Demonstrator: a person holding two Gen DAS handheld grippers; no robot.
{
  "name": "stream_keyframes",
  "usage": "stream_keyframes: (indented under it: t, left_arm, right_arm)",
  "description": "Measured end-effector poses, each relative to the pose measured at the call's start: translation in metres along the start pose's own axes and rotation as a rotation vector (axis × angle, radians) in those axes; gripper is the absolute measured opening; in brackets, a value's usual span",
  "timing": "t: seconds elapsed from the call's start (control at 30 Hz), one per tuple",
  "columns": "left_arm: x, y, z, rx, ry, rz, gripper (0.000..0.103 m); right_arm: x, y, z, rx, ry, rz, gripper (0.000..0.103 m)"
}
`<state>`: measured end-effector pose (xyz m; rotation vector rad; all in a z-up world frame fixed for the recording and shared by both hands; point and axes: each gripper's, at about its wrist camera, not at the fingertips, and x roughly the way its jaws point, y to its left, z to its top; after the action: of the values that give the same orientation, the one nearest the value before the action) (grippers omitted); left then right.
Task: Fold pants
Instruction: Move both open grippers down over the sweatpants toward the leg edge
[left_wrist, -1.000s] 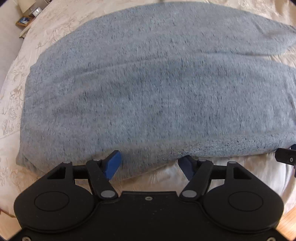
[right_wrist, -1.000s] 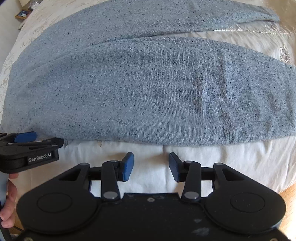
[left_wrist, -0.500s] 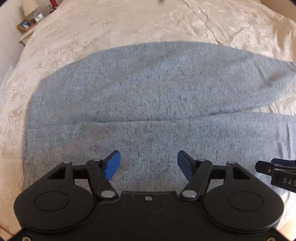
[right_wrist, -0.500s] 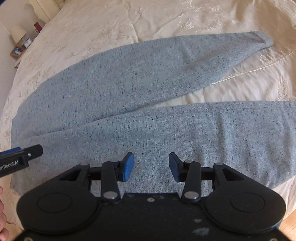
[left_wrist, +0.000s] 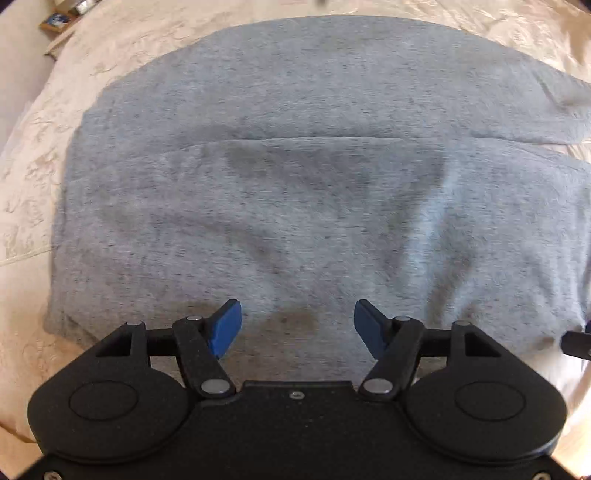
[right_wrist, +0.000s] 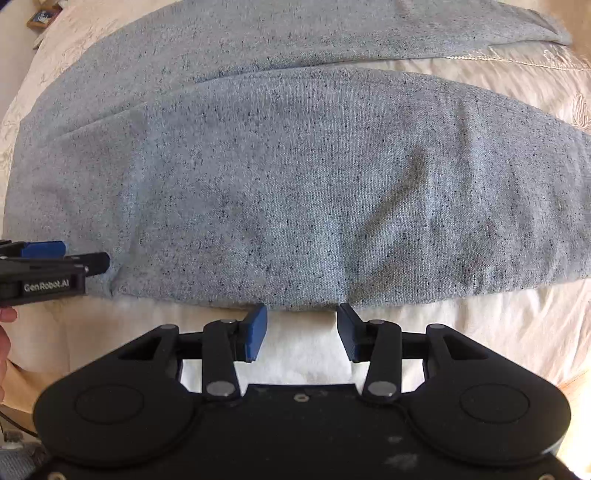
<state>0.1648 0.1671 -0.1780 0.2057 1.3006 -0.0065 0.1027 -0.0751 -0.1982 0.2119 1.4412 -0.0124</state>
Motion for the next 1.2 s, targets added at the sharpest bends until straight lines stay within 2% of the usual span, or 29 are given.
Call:
stream_keyframes:
  t: [0.1, 0.23, 0.37, 0.43, 0.5, 0.67, 0.83, 0.9, 1.0, 1.07, 1.1, 1.13, 1.2]
  left_arm:
    - [0.026, 0.014, 0.0, 0.021, 0.057, 0.111, 0.073]
    - [0.045, 0.029, 0.008, 0.028, 0.077, 0.07, 0.076]
    - [0.054, 0.036, 0.027, 0.022, 0.087, 0.061, 0.076]
    - [0.058, 0.038, 0.04, 0.026, 0.094, 0.058, 0.076]
    - [0.06, 0.039, 0.048, 0.045, 0.095, 0.058, 0.076]
    - [0.052, 0.035, 0.054, 0.083, 0.084, 0.05, 0.076]
    - [0.046, 0.037, 0.045, 0.091, 0.089, 0.049, 0.075]
    - [0.043, 0.033, 0.049, 0.101, 0.078, 0.054, 0.069]
    - [0.024, 0.021, 0.047, 0.116, 0.023, 0.011, 0.069]
    - [0.016, 0.008, 0.04, 0.178, 0.005, -0.044, 0.07]
    - [0.015, -0.001, 0.035, 0.223, -0.002, -0.052, 0.072]
    - [0.016, -0.006, 0.028, 0.26, -0.008, -0.036, 0.073]
    - [0.028, -0.017, 0.017, 0.299, 0.003, 0.022, 0.074]
  right_arm:
    - [-0.014, 0.003, 0.002, 0.009, -0.044, 0.026, 0.045]
    - [-0.011, 0.02, 0.009, -0.03, -0.018, 0.085, 0.045]
    - [0.007, 0.042, 0.003, -0.095, 0.036, 0.097, 0.045]
    - [0.014, 0.05, 0.005, -0.124, 0.037, 0.075, 0.045]
    - [0.011, 0.053, 0.015, -0.102, -0.013, 0.042, 0.045]
    - [-0.021, 0.036, 0.047, 0.057, -0.191, 0.006, 0.045]
    - [-0.059, 0.028, 0.053, 0.085, -0.305, -0.003, 0.045]
    - [-0.046, 0.035, 0.057, 0.058, -0.254, 0.013, 0.045]
    - [-0.012, 0.048, 0.049, 0.02, -0.15, 0.026, 0.045]
    - [0.021, 0.057, 0.036, -0.045, -0.001, 0.026, 0.045]
    - [0.028, 0.06, 0.03, -0.071, 0.021, -0.009, 0.044]
    - [0.023, 0.063, 0.025, -0.084, -0.007, -0.021, 0.045]
    - [0.009, 0.066, 0.02, -0.085, -0.051, 0.004, 0.045]
